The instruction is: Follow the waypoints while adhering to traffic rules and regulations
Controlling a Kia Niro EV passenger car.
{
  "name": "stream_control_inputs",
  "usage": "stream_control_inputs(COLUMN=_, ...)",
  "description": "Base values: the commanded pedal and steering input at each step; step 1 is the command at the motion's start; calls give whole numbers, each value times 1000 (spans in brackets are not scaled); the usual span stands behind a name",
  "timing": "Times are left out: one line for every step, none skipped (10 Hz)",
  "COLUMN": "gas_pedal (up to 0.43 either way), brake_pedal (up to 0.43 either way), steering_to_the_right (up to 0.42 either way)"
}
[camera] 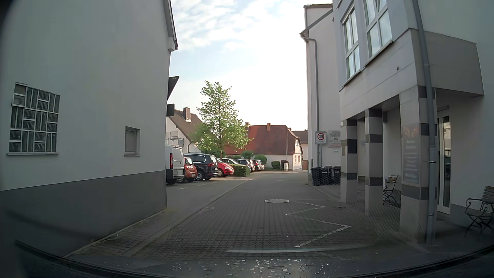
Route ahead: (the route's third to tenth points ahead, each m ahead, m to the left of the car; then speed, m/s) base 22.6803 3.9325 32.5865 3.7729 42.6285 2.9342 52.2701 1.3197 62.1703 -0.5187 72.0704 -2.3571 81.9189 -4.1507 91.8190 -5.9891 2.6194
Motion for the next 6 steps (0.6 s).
stream_control_inputs(gas_pedal=0, brake_pedal=0, steering_to_the_right=-5)
stream_control_inputs(gas_pedal=0, brake_pedal=0, steering_to_the_right=-6)
stream_control_inputs(gas_pedal=0, brake_pedal=0, steering_to_the_right=-6)
stream_control_inputs(gas_pedal=0, brake_pedal=0, steering_to_the_right=-6)
stream_control_inputs(gas_pedal=0, brake_pedal=0, steering_to_the_right=-6)
stream_control_inputs(gas_pedal=0, brake_pedal=0, steering_to_the_right=-6)
